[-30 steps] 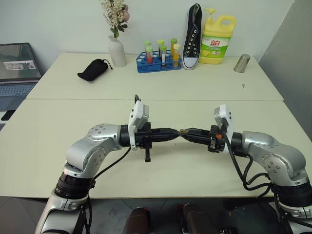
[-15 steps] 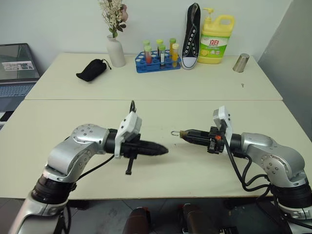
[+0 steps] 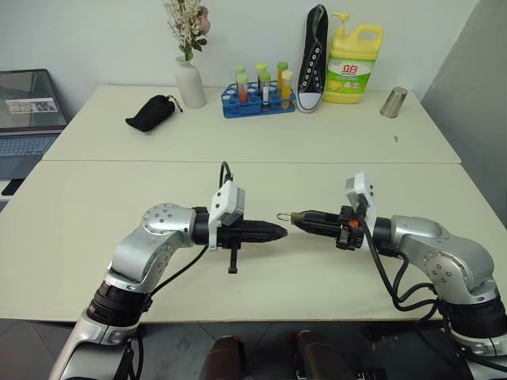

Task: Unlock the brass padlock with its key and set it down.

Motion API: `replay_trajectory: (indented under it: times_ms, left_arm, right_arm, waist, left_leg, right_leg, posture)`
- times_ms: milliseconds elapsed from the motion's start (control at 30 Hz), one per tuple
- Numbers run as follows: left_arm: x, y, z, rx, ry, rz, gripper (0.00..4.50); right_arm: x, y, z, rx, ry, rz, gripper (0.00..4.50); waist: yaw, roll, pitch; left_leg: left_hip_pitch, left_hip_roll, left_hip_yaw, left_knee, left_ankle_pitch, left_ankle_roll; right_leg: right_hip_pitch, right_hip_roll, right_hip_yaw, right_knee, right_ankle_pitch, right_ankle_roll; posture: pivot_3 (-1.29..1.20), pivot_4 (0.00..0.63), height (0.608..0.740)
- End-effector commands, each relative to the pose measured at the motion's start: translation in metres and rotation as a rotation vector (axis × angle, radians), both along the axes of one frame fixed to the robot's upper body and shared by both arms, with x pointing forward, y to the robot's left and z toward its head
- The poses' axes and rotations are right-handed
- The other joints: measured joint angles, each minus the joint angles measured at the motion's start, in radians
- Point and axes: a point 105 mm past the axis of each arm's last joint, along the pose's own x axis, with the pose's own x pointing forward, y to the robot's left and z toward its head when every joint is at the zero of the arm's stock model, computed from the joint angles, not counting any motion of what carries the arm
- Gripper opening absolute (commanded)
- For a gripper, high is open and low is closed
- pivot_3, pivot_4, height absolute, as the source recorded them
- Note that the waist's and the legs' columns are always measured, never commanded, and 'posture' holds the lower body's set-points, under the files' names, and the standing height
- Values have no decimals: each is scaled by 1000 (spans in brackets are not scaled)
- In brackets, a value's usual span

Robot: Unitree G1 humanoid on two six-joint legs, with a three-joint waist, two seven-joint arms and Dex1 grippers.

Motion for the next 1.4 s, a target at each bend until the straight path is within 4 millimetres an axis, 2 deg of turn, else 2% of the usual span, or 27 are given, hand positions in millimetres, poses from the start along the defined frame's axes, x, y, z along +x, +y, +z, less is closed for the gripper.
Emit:
replay_trajectory:
  times_ms: [33,200,467,867,1000,1100,1233,1400]
  left_arm:
    - [4,0,13,-35,-25,11,0]
    - [13,1,13,-35,-71,55,0]
    - [17,-2,21,-83,-62,77,0]
    - [19,-4,22,-81,-68,83,0]
    - [16,1,20,-29,-145,82,0]
    - [19,17,11,91,-336,92,0]
    - [20,33,-6,225,-486,53,882]
    - [22,44,-14,256,-570,39,2561]
  right_arm:
    - [-7,4,13,19,-46,40,180]
    - [-8,5,12,19,-46,48,180]
    - [-9,6,13,20,-41,55,180]
    - [-9,7,12,21,-38,60,180]
    - [-6,4,12,17,-37,32,180]
    - [-1,-2,9,16,-8,-9,180]
    - [4,-6,7,25,36,-49,180]
    - [7,-2,-8,1,161,-81,180]
  waist:
    - [0,0,0]
    - [0,0,0]
    - [0,0,0]
    - [0,0,0]
    - [0,0,0]
    - [-2,0,0]
    - [0,0,0]
    - [0,0,0]
  left_leg:
    - [0,0,0,0,0,0]
    - [0,0,0,0,0,0]
    - [0,0,0,0,0,0]
    - [0,0,0,0,0,0]
    - [0,0,0,0,0,0]
    - [0,0,0,0,0,0]
    - [0,0,0,0,0,0]
    - [0,0,1,0,0,0]
  right_leg:
    - [0,0,0,0,0,0]
    - [0,0,0,0,0,0]
    - [0,0,0,0,0,0]
    - [0,0,0,0,0,0]
    - [0,0,0,0,0,0]
    - [0,0,0,0,0,0]
    - [0,0,1,0,0,0]
    - [0,-1,1,0,0,0]
  posture:
    - [0,150,740]
    - [0,150,740]
    - [0,150,740]
    - [0,150,740]
    - [0,150,740]
    - [0,150,740]
    - [0,150,740]
    - [0,150,740]
